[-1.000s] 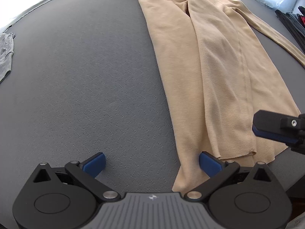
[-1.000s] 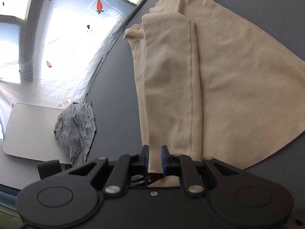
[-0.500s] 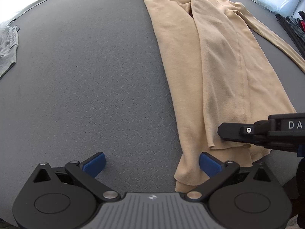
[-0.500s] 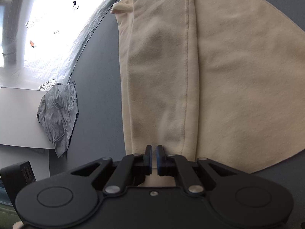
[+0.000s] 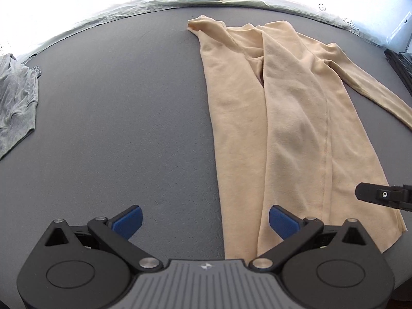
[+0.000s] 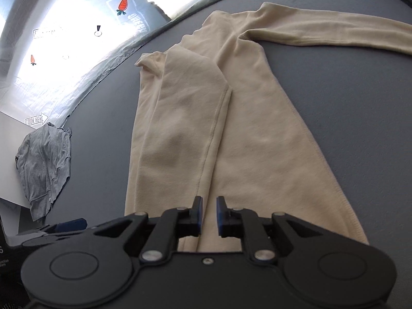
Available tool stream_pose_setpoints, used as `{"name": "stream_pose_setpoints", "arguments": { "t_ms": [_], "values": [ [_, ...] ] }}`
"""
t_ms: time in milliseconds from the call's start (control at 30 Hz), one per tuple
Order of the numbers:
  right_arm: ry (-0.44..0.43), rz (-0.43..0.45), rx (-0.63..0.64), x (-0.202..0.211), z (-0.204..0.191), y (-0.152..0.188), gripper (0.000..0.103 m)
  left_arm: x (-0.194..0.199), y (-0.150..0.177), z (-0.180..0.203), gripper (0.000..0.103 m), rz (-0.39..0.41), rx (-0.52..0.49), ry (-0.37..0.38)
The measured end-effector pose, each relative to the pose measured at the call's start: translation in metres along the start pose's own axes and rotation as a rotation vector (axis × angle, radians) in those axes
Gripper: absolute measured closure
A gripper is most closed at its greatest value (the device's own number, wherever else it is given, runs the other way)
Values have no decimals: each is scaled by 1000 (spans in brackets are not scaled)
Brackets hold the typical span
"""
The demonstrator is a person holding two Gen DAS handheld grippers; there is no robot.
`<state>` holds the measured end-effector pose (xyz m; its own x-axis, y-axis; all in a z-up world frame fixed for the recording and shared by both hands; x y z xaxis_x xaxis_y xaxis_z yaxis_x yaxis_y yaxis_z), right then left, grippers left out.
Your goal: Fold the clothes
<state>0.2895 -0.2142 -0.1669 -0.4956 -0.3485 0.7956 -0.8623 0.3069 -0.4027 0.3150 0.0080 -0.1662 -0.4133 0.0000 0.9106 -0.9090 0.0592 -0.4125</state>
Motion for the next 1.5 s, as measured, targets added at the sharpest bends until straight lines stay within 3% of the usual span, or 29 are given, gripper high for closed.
{"name": "stream_pose_setpoints", "arguments": {
  "t_ms": [233, 433, 567, 633, 800, 933, 1100, 1233, 1267, 1300, 1400, 1433, 1500],
  "values": [
    [142, 58, 12, 3, 51, -52, 87, -29, -51, 31, 0, 3, 7, -20],
    [301, 101, 98, -2, 80, -103, 84, -60, -100, 50, 0, -12, -33, -53],
    [415, 167, 45, -1, 120, -138, 81, -80, -127, 63, 0, -42, -84, -84],
    [477, 174, -11, 3, 149, -149, 67, -92, -136, 71, 0, -60, -111, -87],
    [629, 186, -136, 20, 218, -165, 64, -101, -143, 74, 0, -85, -105, -67],
    [723, 227, -182, 28, 258, -159, 43, -104, -141, 66, 0, -106, -61, -28],
    [734, 275, -218, 30, 287, -156, 25, -108, -143, 69, 0, -117, -77, -40],
    [686, 297, -261, 32, 295, -154, 24, -108, -140, 69, 0, -104, -88, -39],
    [676, 302, -256, 32, 294, -154, 25, -109, -139, 68, 0, -102, -79, -36],
    [666, 310, -235, 32, 292, -153, 34, -109, -138, 66, 0, -100, -64, -32],
    [639, 327, -216, 36, 285, -152, 70, -110, -135, 63, 0, -90, -21, -25],
    [624, 330, -221, 37, 282, -152, 90, -110, -134, 62, 0, -86, -9, -23],
    [541, 338, -251, 41, 278, -153, 95, -109, -132, 61, 0, -78, 5, -22]
  ]
}}
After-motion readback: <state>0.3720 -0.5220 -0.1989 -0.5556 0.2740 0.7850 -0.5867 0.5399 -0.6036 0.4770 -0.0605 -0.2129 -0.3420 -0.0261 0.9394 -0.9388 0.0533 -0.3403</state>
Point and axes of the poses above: each gripper's, at about its wrist camera, not at the fingertips, and x roughly against the way its jaws point, z to its right, y to its underside, the point moved 3 cm from there along -x, roughly the way its jaws point, and after that the axes turned 1 degree about x, right-handed, at the moved point
